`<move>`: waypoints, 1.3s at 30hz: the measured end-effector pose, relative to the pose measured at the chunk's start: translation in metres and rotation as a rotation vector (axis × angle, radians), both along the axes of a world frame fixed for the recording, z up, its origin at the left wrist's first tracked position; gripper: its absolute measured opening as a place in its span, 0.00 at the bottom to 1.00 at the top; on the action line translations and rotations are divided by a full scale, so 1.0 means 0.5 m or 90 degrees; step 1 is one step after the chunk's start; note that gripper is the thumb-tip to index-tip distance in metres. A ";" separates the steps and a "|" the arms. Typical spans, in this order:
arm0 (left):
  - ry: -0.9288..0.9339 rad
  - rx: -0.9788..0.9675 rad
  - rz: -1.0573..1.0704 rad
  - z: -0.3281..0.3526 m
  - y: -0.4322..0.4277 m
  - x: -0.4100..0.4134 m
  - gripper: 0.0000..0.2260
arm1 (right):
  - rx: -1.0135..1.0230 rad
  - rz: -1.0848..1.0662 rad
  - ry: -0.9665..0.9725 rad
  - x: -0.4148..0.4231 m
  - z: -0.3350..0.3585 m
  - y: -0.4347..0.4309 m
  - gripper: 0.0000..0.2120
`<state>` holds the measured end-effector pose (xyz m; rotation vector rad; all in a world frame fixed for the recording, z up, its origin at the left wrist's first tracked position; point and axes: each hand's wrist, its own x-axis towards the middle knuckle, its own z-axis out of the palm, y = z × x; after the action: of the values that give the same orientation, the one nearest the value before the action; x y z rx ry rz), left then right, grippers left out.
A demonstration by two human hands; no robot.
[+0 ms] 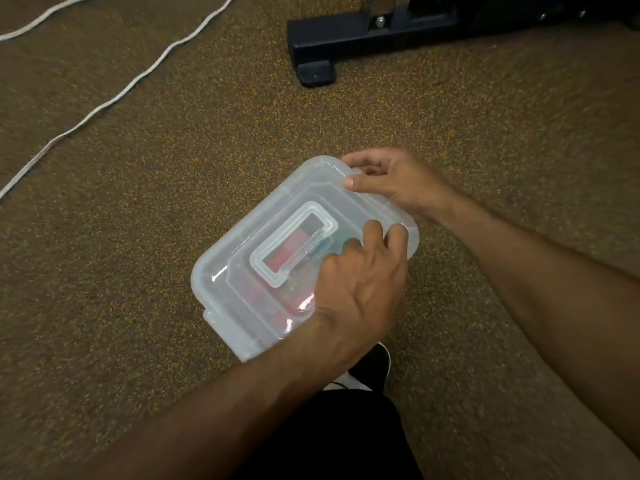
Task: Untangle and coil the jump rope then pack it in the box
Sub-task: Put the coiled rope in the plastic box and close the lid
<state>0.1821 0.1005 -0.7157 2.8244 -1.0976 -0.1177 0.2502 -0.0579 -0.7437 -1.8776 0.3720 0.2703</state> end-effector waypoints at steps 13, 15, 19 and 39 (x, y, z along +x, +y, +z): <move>0.018 0.004 0.008 -0.032 0.008 0.008 0.27 | -0.062 0.012 -0.030 -0.029 -0.012 0.012 0.21; 0.012 0.007 0.004 -0.040 0.011 -0.001 0.27 | -0.070 0.021 -0.018 -0.030 -0.011 0.010 0.21; 0.001 0.006 -0.010 -0.051 0.012 -0.003 0.25 | -0.127 -0.014 0.019 -0.032 -0.018 0.010 0.23; 0.016 -0.024 0.153 -0.060 0.051 0.180 0.33 | -0.272 0.001 -0.020 -0.060 -0.032 0.015 0.25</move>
<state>0.2723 0.1259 -0.7459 2.8840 -0.7398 -0.1100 0.2200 -0.0507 -0.7598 -2.2974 0.4317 0.1698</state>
